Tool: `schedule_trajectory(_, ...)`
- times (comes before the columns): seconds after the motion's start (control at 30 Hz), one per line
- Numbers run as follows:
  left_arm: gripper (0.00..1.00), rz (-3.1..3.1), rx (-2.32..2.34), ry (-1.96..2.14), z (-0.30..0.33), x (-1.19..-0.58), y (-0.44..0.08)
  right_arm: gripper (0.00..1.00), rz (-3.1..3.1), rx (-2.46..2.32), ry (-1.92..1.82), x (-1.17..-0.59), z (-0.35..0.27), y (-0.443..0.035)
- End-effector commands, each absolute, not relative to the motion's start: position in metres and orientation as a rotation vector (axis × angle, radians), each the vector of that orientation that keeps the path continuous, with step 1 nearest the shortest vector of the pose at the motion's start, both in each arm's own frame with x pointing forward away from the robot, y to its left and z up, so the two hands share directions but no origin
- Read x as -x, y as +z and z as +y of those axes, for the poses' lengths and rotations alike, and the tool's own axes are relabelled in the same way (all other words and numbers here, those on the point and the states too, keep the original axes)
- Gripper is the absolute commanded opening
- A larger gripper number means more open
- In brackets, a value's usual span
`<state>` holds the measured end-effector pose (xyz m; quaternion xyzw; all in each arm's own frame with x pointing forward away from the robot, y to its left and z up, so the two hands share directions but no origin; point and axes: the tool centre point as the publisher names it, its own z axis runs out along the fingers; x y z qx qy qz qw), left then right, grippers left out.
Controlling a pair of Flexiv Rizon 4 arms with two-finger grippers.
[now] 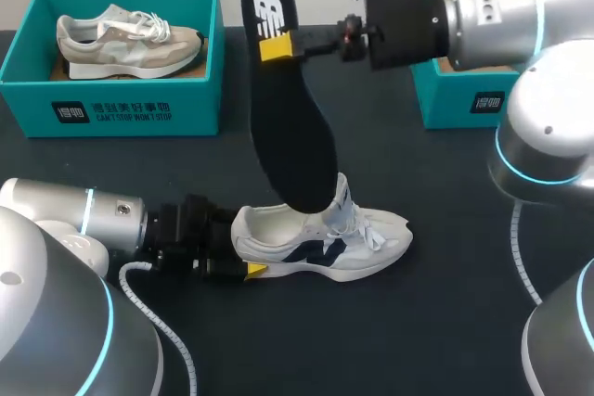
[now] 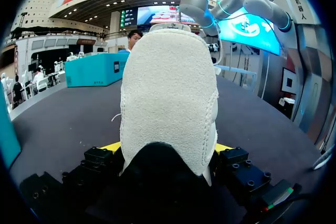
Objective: Take the shoe out of the shoebox, open the shoe tongue, remove and reinsert the insole, then place the shoe into the shoebox
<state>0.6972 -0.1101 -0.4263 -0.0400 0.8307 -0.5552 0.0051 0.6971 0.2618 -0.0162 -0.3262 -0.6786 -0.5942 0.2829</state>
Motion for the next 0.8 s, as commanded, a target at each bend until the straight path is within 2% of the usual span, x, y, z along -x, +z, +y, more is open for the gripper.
schedule_trajectory(0.03,0.0,2.603,0.126,-1.736,-0.111,-0.698,-0.433,0.0,-1.807,0.889,-1.613,-0.674,0.251,-0.008)
schedule_trajectory(0.8,0.0,2.603,0.126,-1.736,-0.111,-0.698,-0.433,0.0,-1.714,0.909,-1.597,-0.607,0.24,0.006)
